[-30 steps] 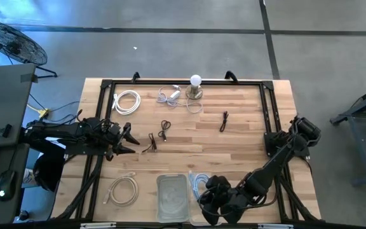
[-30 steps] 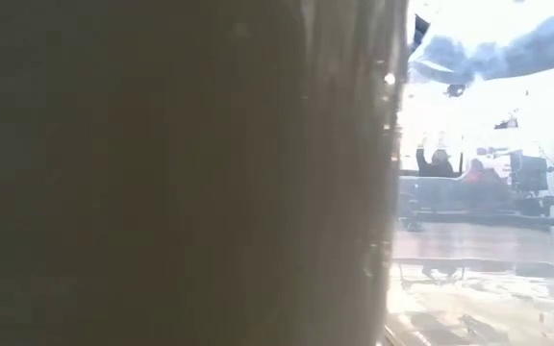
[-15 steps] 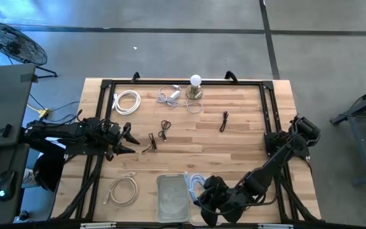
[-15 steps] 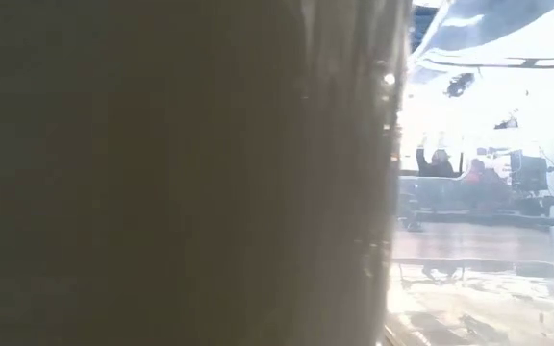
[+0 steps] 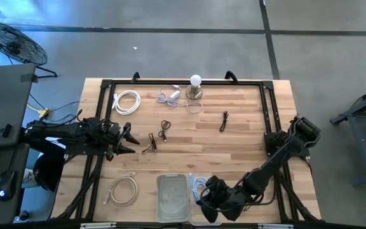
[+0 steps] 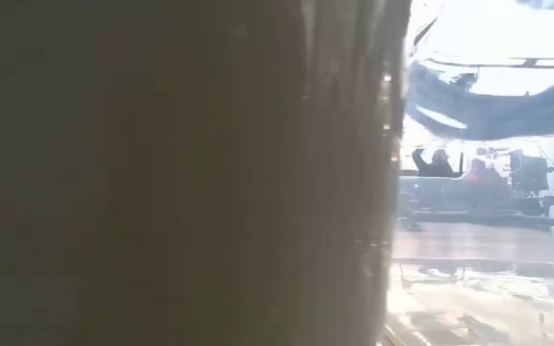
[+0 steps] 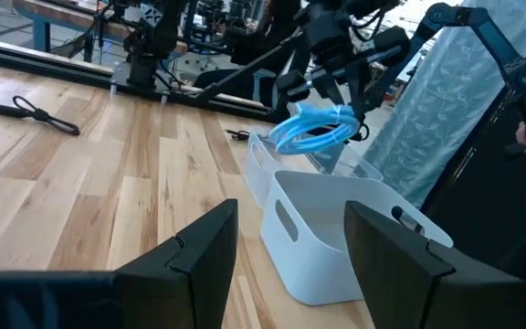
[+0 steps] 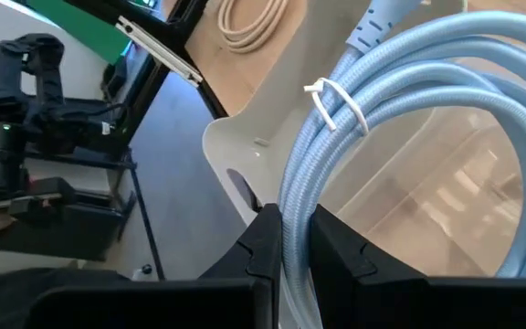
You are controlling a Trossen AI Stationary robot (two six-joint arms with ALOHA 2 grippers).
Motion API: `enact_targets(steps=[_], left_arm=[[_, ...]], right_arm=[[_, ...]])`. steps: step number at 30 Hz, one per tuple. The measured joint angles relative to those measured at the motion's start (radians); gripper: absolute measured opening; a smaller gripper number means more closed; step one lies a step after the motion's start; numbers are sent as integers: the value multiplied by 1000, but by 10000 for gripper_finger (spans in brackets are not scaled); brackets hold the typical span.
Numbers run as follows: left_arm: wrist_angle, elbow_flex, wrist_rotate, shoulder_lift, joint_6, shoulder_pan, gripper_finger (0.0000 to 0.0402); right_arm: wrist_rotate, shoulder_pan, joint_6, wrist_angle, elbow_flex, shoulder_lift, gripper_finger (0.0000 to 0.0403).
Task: Pick & Place USB Port
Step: Put the blue HDMI cable into the transparent bin, then put the black charger cable into the gray bin
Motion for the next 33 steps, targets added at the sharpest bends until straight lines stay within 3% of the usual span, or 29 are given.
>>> enact_targets(steps=[12,18,22,33], left_arm=[[-7,1,0,0,-2,0,198],[-15,2,-1,0,-1,0,198],[-16,2,-1,0,0,0,198],[-16,2,-1,0,-2,0,198]], right_arm=[[-57,-15,16,-70,-22,0,33],[-87,-32,18,-77,-22,0,131],[-116,-42,7,-75,-22,0,174],[-126,-53,-116,-14,-21,-40,187]])
